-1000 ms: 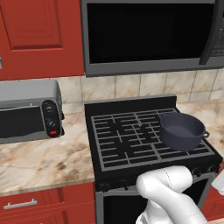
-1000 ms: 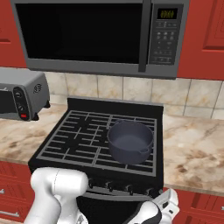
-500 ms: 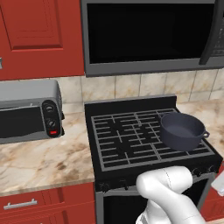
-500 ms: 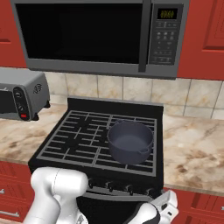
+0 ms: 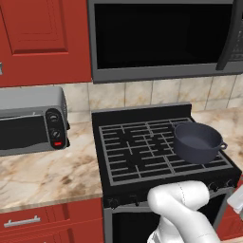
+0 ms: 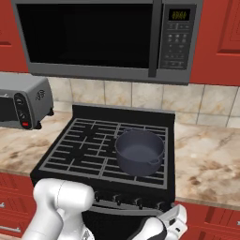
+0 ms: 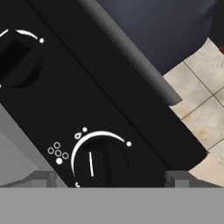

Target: Turn off the front right burner of the stove.

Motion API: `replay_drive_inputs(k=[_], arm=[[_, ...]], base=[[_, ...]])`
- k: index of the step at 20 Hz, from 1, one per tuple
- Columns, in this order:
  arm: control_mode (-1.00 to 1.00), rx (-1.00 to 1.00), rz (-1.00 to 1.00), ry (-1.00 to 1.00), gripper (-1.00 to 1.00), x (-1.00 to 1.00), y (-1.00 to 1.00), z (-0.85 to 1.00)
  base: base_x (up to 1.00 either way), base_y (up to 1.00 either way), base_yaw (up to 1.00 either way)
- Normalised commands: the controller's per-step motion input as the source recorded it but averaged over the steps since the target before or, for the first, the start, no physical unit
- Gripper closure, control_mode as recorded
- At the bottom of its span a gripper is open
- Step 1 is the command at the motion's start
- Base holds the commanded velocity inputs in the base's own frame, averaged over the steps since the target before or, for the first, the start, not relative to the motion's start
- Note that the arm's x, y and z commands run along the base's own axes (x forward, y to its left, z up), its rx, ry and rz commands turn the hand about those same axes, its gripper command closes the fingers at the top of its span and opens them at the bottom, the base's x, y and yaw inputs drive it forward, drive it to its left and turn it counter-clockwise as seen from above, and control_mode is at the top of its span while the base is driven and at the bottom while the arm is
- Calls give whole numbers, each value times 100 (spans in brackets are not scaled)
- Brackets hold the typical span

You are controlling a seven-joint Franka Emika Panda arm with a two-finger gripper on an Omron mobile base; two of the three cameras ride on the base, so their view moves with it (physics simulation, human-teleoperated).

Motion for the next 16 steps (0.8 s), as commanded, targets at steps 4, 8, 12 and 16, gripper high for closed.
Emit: replay_drive_inputs(k=[4,8,12,16], arm=[[-100,0,-1,0,-100,-1,10,0],[-100,0,0,0,-100,-3,11,0],[-100,0,0,-1,-100,0,0,-1],[-100,0,0,0,-100,9,0,-7]], base=[[0,0,0],[0,0,0],[0,0,0],[0,0,0]])
